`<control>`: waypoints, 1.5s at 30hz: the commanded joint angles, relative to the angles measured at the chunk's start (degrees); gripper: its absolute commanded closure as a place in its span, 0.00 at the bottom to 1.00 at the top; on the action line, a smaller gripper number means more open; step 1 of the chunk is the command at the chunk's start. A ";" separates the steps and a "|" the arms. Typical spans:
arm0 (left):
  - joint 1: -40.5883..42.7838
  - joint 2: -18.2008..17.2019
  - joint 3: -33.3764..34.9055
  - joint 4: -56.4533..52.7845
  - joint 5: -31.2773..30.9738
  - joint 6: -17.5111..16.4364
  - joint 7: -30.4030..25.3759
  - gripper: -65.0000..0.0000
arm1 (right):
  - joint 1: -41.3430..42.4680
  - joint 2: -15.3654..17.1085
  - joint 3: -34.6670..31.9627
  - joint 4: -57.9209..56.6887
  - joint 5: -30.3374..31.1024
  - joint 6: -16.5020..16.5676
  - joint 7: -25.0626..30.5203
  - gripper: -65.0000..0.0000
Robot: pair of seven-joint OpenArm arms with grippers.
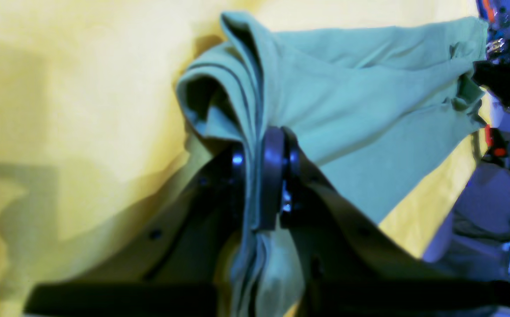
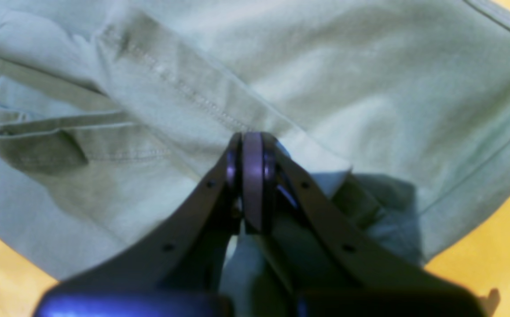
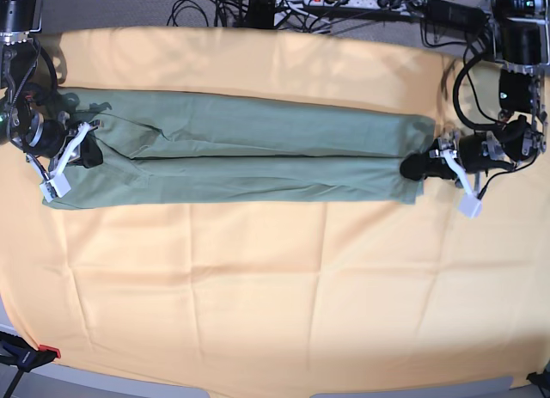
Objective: Fold the T-shirt properly
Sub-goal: 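Fold the grasped strip end toward the right gripper with the left gripper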
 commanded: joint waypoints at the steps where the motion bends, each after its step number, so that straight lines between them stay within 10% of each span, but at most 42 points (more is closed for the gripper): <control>1: -1.53 -0.98 -0.48 0.68 -3.72 -1.84 1.01 1.00 | 0.28 0.55 -0.15 0.28 -0.04 0.15 -0.63 1.00; 6: -2.49 -0.79 -0.46 0.81 -12.36 -7.58 6.36 1.00 | 0.09 0.52 -0.15 0.28 -0.04 0.15 -0.63 1.00; 24: -8.11 0.11 -2.03 2.82 -12.36 -7.52 7.56 1.00 | 0.13 0.55 -0.15 0.28 -0.28 0.15 -0.61 1.00; 39: -7.58 -0.35 -2.45 2.78 7.41 -0.11 2.93 1.00 | 0.11 0.55 -0.15 0.28 -0.31 -0.72 -0.63 1.00; 45: -7.58 -0.15 -2.45 2.78 -4.39 -3.43 5.05 1.00 | 0.11 0.52 -0.15 0.28 -0.44 -0.70 -0.61 1.00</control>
